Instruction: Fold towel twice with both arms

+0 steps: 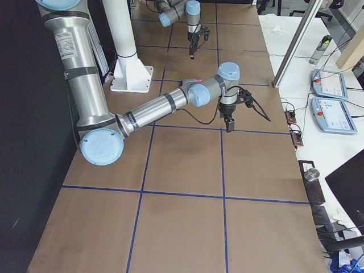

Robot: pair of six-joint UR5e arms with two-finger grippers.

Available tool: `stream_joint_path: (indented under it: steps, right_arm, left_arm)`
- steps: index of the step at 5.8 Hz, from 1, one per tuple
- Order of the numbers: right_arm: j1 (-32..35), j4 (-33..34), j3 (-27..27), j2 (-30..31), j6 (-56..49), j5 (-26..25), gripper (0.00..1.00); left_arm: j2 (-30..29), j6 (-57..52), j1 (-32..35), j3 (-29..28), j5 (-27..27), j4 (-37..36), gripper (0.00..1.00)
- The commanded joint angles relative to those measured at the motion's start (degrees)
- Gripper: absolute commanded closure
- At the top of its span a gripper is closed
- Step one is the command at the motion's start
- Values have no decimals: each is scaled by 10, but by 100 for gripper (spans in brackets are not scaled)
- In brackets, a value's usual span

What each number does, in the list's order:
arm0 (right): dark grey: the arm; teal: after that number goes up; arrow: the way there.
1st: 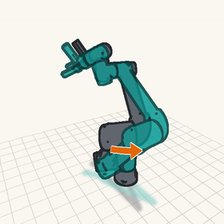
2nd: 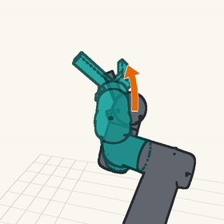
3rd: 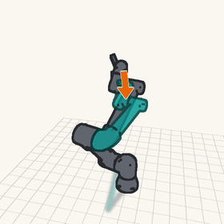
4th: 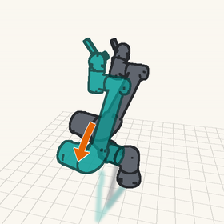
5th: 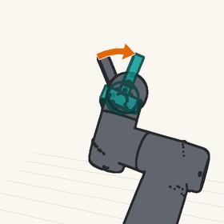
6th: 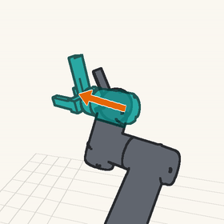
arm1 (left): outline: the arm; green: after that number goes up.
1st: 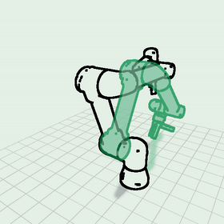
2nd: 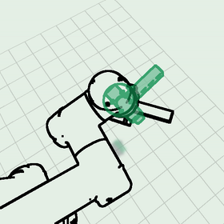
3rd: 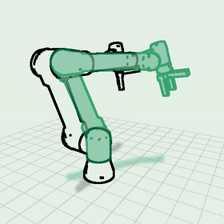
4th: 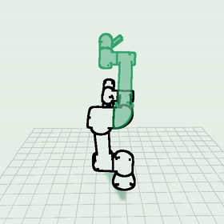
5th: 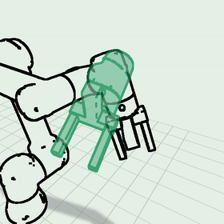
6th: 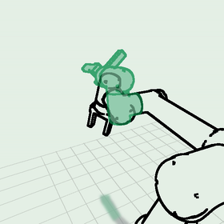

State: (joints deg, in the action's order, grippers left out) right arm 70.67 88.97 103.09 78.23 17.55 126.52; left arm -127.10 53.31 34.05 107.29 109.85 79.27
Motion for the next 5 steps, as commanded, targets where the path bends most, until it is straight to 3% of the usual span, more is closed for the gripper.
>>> stream_joint_path:
  steps: [1, 3, 4, 5]
  right_arm:
    - [87, 1, -2, 76, -152, 29, 0]
    - [141, -7, 0, 178, -204, 35, 0]
    - [155, -8, 0, 213, -203, 32, 0]
    - [156, -8, -1, 231, -201, 30, 0]
  left_arm:
    - [159, -179, 120, 96, 70, -10, 0]
    - [310, -447, 324, 99, 208, -11, 0]
    - [370, -494, 406, 76, 243, -10, 0]
    - [429, -495, 417, 64, 239, -4, 0]
